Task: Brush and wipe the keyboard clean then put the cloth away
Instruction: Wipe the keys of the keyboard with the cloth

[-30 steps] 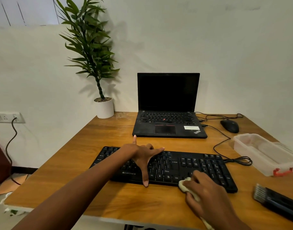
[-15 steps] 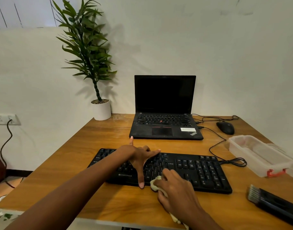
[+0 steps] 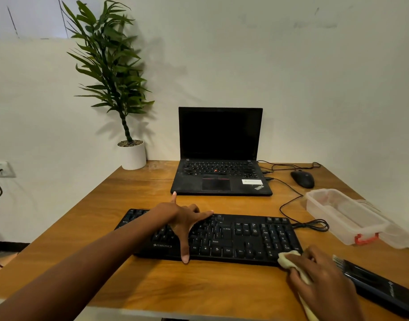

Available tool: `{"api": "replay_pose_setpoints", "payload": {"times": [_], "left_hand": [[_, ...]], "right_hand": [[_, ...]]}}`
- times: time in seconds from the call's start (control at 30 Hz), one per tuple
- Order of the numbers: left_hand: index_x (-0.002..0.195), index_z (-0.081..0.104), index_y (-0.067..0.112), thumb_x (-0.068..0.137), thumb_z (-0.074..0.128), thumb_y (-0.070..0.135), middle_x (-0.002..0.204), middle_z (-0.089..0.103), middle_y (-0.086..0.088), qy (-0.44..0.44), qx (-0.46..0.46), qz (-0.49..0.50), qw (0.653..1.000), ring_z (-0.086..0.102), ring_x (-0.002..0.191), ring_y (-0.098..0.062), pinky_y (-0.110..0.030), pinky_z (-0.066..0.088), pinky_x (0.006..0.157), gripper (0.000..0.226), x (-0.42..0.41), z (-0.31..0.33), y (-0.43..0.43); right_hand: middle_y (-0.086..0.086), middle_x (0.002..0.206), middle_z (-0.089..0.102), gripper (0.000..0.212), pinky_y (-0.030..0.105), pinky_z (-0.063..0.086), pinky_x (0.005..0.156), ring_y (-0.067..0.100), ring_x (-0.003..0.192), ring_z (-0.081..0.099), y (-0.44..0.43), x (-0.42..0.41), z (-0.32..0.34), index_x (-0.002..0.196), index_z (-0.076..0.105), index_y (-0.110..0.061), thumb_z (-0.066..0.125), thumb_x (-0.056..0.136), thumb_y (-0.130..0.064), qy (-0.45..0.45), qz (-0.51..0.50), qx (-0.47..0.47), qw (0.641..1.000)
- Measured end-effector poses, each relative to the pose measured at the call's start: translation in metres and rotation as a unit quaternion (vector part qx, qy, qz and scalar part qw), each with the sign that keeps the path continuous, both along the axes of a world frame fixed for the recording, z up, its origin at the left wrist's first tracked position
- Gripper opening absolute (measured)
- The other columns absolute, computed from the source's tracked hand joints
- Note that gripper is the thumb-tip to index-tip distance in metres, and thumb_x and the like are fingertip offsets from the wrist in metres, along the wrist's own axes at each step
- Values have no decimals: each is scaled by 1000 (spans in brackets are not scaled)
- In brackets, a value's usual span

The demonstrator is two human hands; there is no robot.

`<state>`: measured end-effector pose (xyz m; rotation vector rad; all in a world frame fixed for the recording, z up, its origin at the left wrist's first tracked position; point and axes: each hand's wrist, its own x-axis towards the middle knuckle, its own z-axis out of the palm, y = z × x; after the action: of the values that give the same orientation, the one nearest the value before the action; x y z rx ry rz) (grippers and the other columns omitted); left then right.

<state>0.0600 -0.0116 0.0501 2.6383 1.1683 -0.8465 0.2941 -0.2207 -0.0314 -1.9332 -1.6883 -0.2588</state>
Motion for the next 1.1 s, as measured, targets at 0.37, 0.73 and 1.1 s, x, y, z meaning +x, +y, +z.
{"api": "replay_pose_setpoints", "payload": {"times": [0.37, 0.73, 1.1], "left_hand": [[143, -24, 39, 61, 80, 55, 158, -5, 0, -26, 7, -4, 1000, -3, 146, -28, -67, -25, 99, 133, -4, -4, 3], [144, -27, 33, 58, 75, 66, 158, 1, -1, -61, 30, -13, 998, 0, 146, -24, -67, -33, 91, 137, -15, -13, 9], [143, -27, 35, 60, 76, 63, 158, -6, 4, -50, 4, 6, 999, -4, 146, -24, -69, -28, 94, 135, -13, -10, 5]], "right_hand": [[11, 115, 52, 34, 28, 41, 67, 22, 92, 53, 46, 2, 43, 123, 58, -10, 56, 90, -17, 114, -161, 75, 977], [3, 124, 44, 28, 23, 45, 80, 17, 113, 42, 73, -10, 34, 120, 59, -17, 49, 94, -24, -12, -104, -103, 989], [3, 116, 52, 27, 21, 40, 80, 13, 99, 47, 117, 2, 64, 117, 60, -15, 53, 91, -15, 76, 75, -105, 989]]}}
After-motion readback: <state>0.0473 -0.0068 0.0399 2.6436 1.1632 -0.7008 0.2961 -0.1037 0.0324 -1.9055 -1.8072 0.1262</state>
